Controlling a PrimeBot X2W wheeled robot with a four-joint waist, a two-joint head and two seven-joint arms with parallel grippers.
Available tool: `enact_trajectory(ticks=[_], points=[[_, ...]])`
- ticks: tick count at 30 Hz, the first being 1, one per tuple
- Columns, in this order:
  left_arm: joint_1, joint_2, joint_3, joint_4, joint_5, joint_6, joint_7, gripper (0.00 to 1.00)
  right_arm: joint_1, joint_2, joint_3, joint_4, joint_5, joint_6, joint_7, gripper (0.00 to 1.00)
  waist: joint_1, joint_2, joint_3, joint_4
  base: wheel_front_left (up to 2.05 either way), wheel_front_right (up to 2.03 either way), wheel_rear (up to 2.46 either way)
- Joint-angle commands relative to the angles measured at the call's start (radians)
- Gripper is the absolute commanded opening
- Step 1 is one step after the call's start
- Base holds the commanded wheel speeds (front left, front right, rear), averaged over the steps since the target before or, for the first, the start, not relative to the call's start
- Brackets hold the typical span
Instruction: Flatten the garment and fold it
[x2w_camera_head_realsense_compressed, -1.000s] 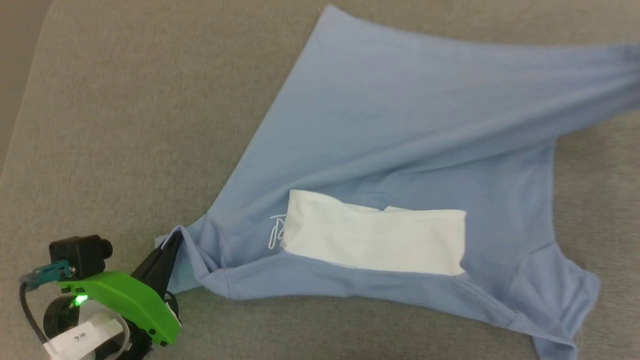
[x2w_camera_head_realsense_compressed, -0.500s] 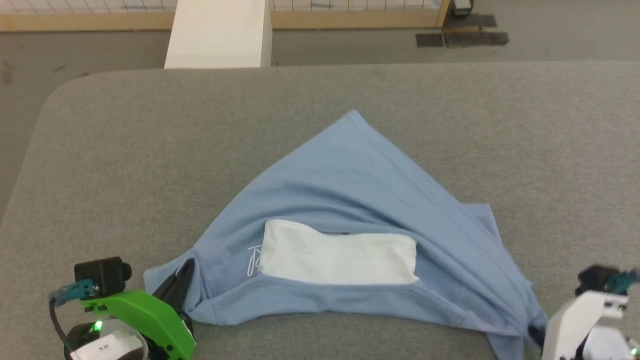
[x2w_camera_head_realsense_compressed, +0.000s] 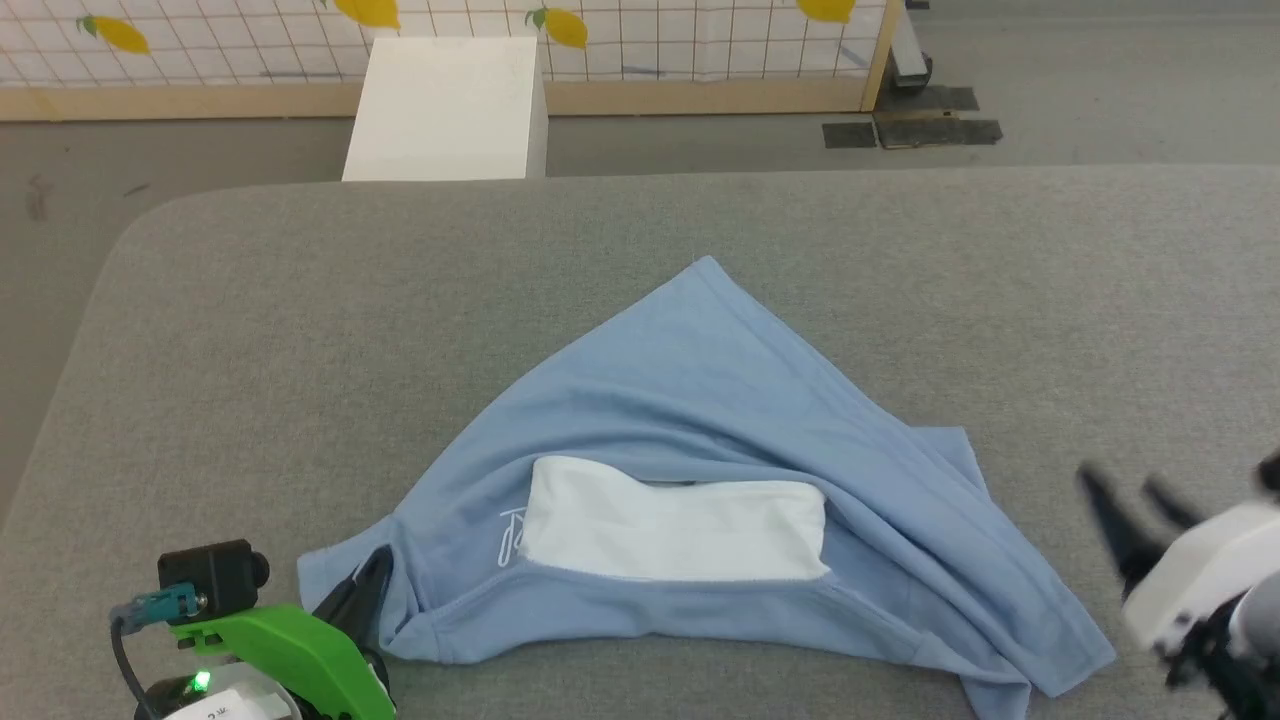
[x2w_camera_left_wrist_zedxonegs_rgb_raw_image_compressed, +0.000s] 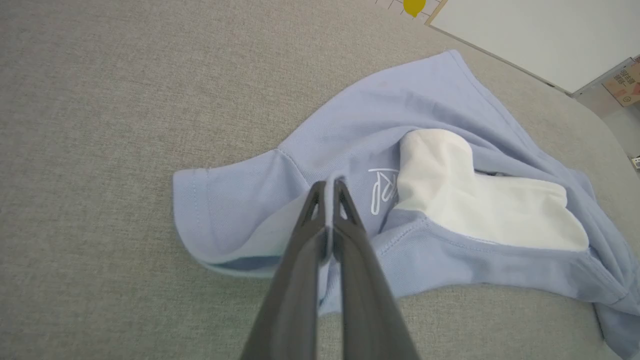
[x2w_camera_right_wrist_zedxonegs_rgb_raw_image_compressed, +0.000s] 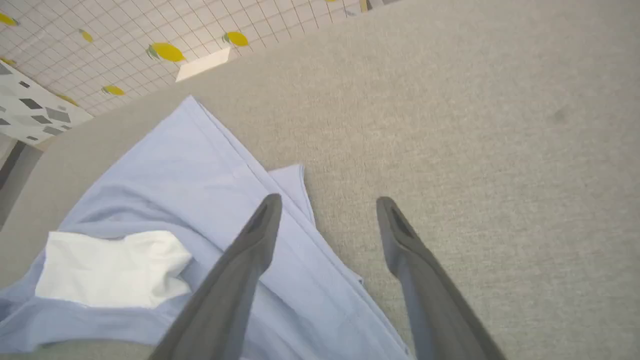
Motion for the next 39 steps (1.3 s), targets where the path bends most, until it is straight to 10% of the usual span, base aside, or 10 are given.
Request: enact_trajectory(ticks=[1,9,17,39], points=[[0.01,-0.003,0.0,-0.001,-0.007,0.006,-0.007,0.0,-0.035,-0.003,-0.005,-0.018,0.009,-0.001,-0.054,1.0,0.0001,0.0036,-0.012,-0.007,0.0,0.0,0.0],[0.015,0.001,-0.002,-0.015,0.0,0.016,-0.009,0.0,-0.123,-0.078,0.085,-0.006,0.01,-0.001,-0.283,1.0,0.0001,0.0036,-0.016,-0.004,0.0,0.0,0.0],[-0.048,0.026,-0.001,-0.067,0.016,-0.007,-0.003,0.0,-0.351,-0.088,0.214,0.118,-0.058,-0.001,-0.287,1.0,0.0001,0.0036,0.104,0.063,0.0,0.0,0.0],[-0.177,0.008,0.009,-0.099,-0.018,-0.119,-0.069,0.0,-1.015,-0.111,0.587,0.558,-0.341,-0.001,0.467,1.0,0.0001,0.0036,0.465,0.296,0.0,0.0,0.0]])
